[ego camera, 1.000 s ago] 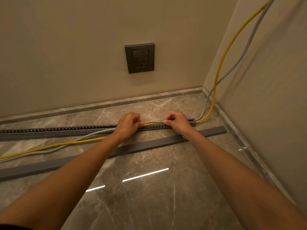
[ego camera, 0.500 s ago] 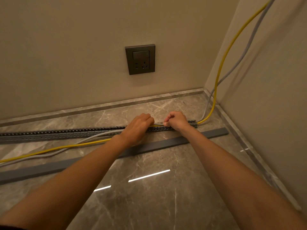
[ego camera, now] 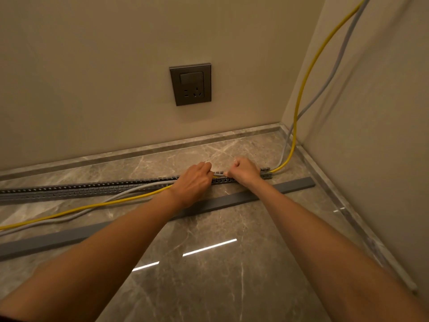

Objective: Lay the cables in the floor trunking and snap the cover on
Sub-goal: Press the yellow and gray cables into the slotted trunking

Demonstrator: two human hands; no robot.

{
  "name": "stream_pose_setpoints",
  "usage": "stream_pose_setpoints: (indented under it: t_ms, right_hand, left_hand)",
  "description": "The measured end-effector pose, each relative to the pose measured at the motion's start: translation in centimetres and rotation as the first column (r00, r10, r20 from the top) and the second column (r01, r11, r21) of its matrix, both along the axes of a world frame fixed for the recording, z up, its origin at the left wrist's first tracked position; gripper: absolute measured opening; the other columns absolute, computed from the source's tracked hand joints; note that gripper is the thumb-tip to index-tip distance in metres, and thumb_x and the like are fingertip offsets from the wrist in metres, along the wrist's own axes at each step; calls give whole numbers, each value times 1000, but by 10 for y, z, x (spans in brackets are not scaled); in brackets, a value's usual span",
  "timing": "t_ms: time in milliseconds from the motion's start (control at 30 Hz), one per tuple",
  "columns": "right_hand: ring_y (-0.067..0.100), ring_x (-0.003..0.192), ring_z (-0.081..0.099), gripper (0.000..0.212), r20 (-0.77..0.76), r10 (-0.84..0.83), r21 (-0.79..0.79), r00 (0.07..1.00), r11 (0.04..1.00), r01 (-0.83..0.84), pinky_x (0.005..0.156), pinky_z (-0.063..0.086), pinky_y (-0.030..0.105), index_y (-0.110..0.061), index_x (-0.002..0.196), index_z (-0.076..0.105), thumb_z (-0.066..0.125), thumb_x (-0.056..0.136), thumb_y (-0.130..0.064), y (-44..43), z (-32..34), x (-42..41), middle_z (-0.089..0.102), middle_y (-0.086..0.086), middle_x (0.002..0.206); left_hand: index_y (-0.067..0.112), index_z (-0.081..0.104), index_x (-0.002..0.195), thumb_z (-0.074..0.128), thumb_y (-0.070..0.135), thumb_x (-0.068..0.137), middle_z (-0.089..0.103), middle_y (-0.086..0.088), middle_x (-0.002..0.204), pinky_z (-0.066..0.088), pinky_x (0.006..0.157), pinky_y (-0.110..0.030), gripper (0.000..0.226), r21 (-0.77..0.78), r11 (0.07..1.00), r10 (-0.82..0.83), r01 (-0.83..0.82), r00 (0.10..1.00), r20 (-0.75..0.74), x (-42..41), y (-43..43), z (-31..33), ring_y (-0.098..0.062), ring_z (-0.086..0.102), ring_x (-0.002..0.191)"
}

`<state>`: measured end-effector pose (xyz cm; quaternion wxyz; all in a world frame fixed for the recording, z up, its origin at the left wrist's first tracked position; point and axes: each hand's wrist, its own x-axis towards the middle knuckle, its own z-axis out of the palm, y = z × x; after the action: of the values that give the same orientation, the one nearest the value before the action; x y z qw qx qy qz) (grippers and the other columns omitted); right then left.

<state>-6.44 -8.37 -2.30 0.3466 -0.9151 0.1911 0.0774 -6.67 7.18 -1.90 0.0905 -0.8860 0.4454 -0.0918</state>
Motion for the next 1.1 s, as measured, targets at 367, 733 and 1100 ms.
stream_pose_setpoints:
  t_ms: [367, 733, 1100]
  right_hand:
    - [13, 77, 51, 34, -91, 121, 261, 988, 961, -94, 62, 40, 20, -19, 59, 54, 65, 83, 2, -13, 7, 4, 53, -3, 66]
    - [22, 93, 52, 8, -148, 12, 73, 989, 997, -1, 100, 35, 36, -10, 84, 64, 57, 83, -14, 4, -3, 11, 64, 6, 93]
    - [24, 109, 57, 36, 20, 109, 354, 994, 929, -109, 98, 44, 31, 2, 111, 64, 46, 83, 16, -36, 8, -11, 64, 19, 120]
  left_hand:
    - [-5, 58, 113, 56, 1, 88, 60, -22, 110, 53, 72, -40, 25, 55, 997, 62, -57, 994, -90, -8, 2, -2, -35, 60, 93]
    - [2, 72, 74, 88, 7, 54, 67, -11, 68, 52, 47, -27, 26, 52, 998, 21, -22, 1000, 14, -3, 4, -11, -21, 62, 56]
    - [5, 46, 124, 45, 12, 97, 48, -13, 125, 48, 83, -35, 29, 87, 983, 172, -160, 973, -156, -4, -30, 7, -27, 51, 110]
